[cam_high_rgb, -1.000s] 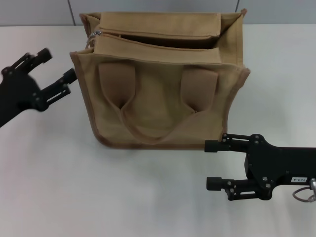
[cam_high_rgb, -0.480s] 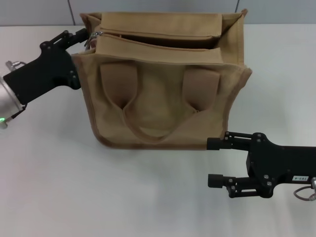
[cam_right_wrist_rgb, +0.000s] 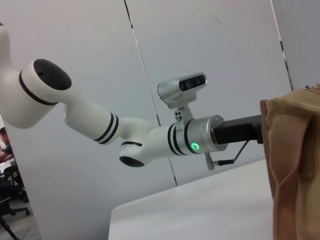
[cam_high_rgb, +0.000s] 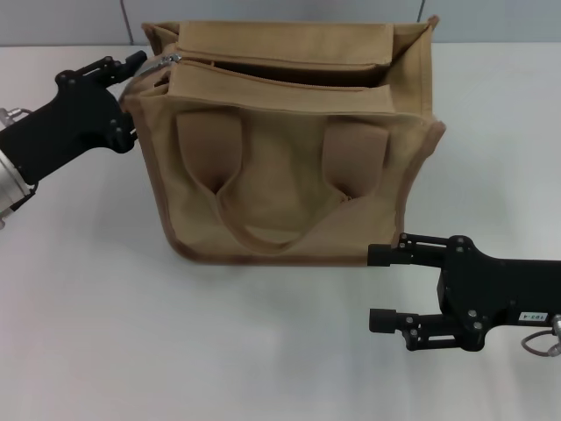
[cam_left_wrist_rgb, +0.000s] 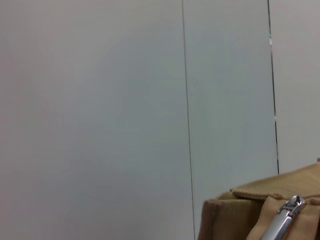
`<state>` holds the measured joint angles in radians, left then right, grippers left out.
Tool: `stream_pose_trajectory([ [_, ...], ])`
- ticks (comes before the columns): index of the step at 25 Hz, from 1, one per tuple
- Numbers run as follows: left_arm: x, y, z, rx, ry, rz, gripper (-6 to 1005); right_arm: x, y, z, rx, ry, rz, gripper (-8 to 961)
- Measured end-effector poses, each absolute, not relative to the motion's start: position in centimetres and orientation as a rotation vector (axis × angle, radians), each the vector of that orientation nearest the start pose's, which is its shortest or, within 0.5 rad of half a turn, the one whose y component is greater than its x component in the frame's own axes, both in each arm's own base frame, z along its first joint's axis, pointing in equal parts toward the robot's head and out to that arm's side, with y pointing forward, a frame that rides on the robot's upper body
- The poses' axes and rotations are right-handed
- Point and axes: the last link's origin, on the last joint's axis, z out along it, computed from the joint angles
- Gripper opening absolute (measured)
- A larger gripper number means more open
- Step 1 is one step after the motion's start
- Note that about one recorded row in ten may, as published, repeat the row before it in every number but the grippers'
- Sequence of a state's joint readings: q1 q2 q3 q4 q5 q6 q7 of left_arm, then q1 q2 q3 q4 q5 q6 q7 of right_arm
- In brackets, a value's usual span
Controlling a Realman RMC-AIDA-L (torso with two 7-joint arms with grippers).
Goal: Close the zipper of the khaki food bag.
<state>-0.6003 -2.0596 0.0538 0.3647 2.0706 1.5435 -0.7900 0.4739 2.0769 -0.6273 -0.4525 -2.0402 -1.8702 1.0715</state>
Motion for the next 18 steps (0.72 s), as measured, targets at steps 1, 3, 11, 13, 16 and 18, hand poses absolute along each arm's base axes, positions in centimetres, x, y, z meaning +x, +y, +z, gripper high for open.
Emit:
stream_pose_trajectory([
  [1,-28.1,34.4,2.0,-2.245,-0.287,-0.912,593,26.3,25.8,-2.1,-2.905,0.417,1.065,785],
  [3,-28.1,34.3,2.0,-2.246,-0.286,-0.916,542,26.2,25.8,-2.1,-2.905,0.416,1.065,785],
  [11,-27.9,34.0,2.1,-2.25,-0.275,-0.941,326,26.2,25.8,-2.0,-2.907,0.413,1.07,785],
  [13,-27.6,33.8,2.6,-2.254,-0.255,-0.973,249,26.2,25.7,-2.0,-2.907,0.412,1.074,785],
  [16,-26.9,34.0,3.4,-2.266,-0.23,-1.02,134,26.2,25.7,-2.0,-2.906,0.413,1.077,785],
  [18,-26.2,34.3,4.0,-2.285,-0.213,-1.058,-2,26.1,25.7,-2.0,-2.905,0.412,1.08,785],
])
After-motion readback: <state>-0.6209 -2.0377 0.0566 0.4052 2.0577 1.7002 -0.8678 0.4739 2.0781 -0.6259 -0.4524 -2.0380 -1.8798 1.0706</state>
